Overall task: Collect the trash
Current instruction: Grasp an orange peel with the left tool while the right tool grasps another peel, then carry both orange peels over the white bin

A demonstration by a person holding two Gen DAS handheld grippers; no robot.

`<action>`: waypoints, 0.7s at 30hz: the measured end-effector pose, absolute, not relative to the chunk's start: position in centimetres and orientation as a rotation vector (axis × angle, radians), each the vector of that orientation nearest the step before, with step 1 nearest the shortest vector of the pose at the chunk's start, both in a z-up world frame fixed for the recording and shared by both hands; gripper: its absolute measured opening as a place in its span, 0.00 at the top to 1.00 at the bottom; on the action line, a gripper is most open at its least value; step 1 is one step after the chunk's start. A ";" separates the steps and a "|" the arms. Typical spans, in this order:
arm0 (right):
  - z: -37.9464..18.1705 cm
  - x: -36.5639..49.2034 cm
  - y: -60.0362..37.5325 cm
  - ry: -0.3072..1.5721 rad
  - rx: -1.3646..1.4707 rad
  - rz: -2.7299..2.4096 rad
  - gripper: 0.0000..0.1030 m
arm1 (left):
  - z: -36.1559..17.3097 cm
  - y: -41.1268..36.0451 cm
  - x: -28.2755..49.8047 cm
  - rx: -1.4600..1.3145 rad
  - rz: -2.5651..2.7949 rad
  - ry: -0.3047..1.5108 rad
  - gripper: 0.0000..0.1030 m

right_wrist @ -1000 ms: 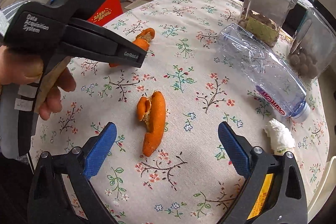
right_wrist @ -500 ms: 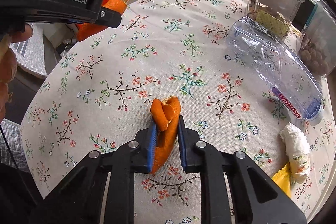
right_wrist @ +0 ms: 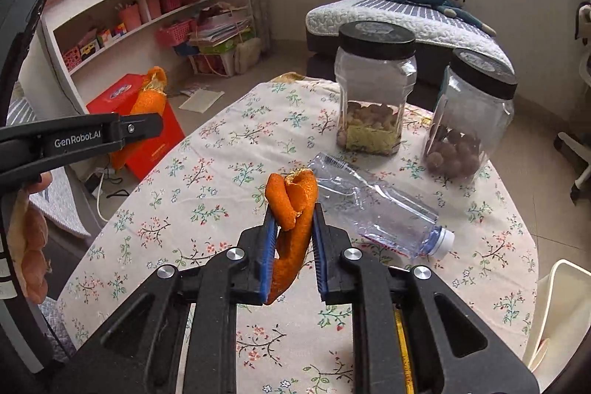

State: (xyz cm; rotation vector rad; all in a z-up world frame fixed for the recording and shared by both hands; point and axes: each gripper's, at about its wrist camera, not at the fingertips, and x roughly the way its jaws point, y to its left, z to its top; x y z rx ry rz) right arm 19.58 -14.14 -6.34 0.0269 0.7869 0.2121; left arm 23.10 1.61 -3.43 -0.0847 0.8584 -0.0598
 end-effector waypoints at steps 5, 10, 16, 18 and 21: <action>-4.4 18.4 -16.5 0.694 0.019 0.097 0.83 | -1.4 -0.4 20.9 -0.015 -0.018 0.734 0.80; -3.2 17.4 -18.0 0.632 0.026 0.032 0.83 | -0.3 -2.5 19.0 0.031 0.008 0.638 0.80; -1.8 15.9 -20.2 0.578 0.041 -0.020 0.83 | 0.4 -4.9 17.2 0.069 0.017 0.573 0.80; -1.3 15.4 -20.8 0.561 0.040 -0.034 0.83 | 0.6 -6.0 16.6 0.086 0.008 0.551 0.80; -0.8 14.6 -21.9 0.540 0.035 -0.054 0.83 | 0.9 -7.7 15.8 0.103 -0.023 0.533 0.80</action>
